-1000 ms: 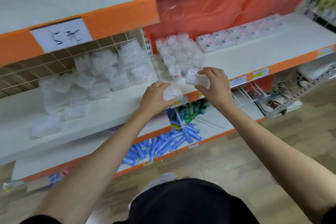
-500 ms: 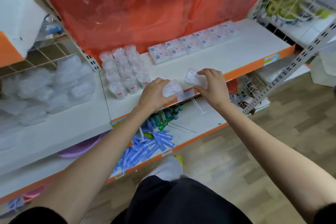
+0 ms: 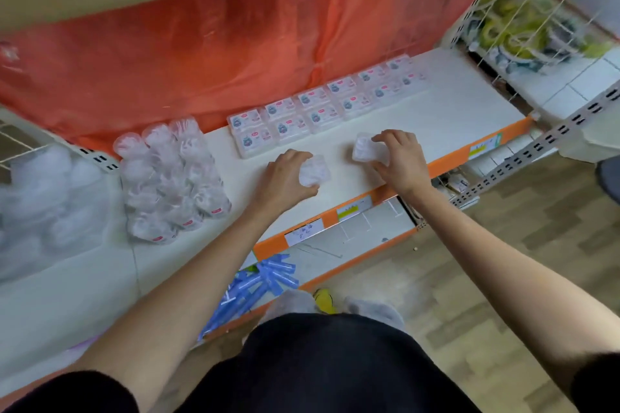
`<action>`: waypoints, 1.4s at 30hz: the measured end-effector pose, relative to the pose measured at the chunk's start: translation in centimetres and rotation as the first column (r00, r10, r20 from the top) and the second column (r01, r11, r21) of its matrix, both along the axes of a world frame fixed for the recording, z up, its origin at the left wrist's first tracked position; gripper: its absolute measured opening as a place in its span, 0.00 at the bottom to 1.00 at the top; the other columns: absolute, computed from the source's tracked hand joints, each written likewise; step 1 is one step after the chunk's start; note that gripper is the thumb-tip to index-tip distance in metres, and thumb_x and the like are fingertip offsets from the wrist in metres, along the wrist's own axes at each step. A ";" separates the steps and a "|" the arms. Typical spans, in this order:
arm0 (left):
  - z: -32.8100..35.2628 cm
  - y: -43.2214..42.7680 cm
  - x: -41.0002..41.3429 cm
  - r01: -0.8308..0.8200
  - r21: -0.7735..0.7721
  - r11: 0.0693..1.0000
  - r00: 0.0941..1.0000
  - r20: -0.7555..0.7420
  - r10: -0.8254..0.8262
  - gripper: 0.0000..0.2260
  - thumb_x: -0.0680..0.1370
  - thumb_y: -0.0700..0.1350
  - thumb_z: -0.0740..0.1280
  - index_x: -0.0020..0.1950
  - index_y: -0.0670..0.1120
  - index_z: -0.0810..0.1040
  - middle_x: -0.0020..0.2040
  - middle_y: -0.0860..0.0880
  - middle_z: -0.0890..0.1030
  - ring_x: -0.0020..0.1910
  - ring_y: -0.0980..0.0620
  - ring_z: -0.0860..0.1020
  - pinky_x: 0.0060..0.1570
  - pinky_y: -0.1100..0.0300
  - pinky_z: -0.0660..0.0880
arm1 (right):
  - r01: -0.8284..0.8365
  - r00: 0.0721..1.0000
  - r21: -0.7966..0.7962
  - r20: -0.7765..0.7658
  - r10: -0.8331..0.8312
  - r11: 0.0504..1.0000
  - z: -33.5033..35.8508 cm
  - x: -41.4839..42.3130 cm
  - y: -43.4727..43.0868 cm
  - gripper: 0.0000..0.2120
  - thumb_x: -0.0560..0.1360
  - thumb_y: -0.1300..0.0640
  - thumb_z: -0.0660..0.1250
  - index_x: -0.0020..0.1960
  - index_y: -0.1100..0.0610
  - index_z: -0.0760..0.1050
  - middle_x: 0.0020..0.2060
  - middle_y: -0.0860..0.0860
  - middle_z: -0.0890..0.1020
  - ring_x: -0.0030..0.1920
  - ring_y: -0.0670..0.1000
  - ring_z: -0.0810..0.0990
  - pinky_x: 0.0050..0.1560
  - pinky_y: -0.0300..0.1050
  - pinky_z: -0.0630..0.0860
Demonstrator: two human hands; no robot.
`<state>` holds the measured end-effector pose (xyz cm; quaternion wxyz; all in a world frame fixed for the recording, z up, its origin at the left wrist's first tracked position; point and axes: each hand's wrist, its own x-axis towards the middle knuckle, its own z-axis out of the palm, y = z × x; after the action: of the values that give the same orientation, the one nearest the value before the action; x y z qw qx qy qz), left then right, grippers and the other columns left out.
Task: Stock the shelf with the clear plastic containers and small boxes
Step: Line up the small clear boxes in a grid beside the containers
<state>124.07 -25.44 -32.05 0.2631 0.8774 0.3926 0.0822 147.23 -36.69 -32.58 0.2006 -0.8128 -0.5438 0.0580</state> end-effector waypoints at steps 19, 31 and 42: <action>-1.9 -1.6 3.7 -0.360 -0.007 0.933 0.931 0.056 0.360 0.27 0.68 0.48 0.76 0.66 0.46 0.76 0.60 0.49 0.77 0.58 0.47 0.75 0.60 0.57 0.66 | -0.266 0.935 0.126 -0.209 0.288 0.956 -1.8 3.3 4.8 0.23 0.72 0.47 0.70 0.63 0.55 0.75 0.70 0.56 0.70 0.69 0.56 0.68 0.66 0.53 0.63; -1.2 -2.8 3.3 -0.391 0.136 0.910 0.916 0.150 0.372 0.27 0.69 0.48 0.75 0.67 0.46 0.75 0.61 0.50 0.76 0.58 0.50 0.74 0.61 0.58 0.68 | -0.287 0.355 -0.178 -0.932 -0.068 0.941 0.3 -1.8 7.9 0.17 0.75 0.59 0.72 0.62 0.59 0.75 0.48 0.56 0.83 0.42 0.50 0.80 0.44 0.40 0.78; 1.8 -1.3 -0.3 -0.610 -0.693 0.384 0.506 0.032 0.862 0.22 0.81 0.62 0.57 0.62 0.46 0.74 0.59 0.46 0.80 0.50 0.49 0.80 0.46 0.56 0.78 | -0.251 0.288 -0.071 -0.958 0.005 0.965 0.2 -3.8 8.3 0.17 0.74 0.69 0.71 0.61 0.59 0.77 0.42 0.52 0.78 0.42 0.47 0.78 0.44 0.33 0.77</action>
<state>123.73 -26.71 -30.30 0.5313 0.4301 0.6907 0.2359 143.40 -28.35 -32.39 0.3920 -0.5895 -0.3732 0.5996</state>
